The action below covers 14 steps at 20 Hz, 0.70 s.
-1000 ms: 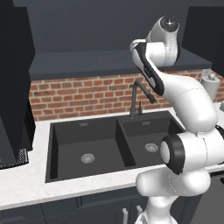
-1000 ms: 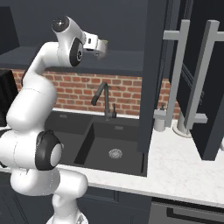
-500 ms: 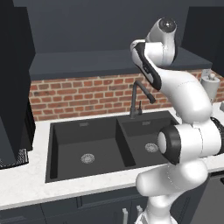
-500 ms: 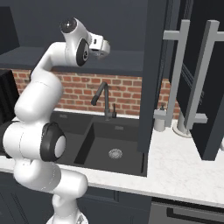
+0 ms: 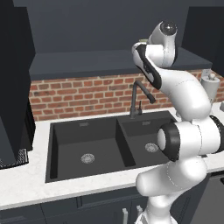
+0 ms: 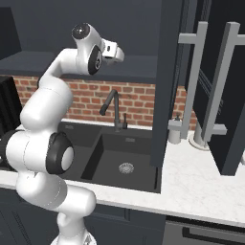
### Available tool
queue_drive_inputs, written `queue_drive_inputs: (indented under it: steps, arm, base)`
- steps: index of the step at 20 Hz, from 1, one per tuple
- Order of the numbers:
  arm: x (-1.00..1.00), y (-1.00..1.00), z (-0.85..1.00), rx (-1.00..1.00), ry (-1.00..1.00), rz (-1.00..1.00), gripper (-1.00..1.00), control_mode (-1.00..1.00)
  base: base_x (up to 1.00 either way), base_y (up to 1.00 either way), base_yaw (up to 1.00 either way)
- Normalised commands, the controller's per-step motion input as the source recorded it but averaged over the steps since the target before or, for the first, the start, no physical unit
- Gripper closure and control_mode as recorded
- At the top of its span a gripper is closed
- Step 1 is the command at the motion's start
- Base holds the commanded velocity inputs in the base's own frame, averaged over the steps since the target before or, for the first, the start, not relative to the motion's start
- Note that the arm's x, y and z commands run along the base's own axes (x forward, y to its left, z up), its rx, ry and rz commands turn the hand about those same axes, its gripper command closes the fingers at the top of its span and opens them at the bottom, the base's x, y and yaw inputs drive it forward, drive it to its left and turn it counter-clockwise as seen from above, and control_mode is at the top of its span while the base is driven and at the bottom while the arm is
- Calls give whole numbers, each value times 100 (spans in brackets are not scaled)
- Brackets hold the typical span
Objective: Gather all objects into one cabinet and sort the glasses and bowls to opposite sides.
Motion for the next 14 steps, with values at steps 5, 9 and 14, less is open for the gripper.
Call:
queue_drive_inputs:
  steps: [5,9,14]
  arm:
    - [0,0,0,0,0,0,-100,-100]
    - [0,0,0,0,0,0,-100,-100]
    - [0,0,0,0,0,0,-100,-100]
  base:
    - [0,0,0]
    - [0,0,0]
    - [0,0,0]
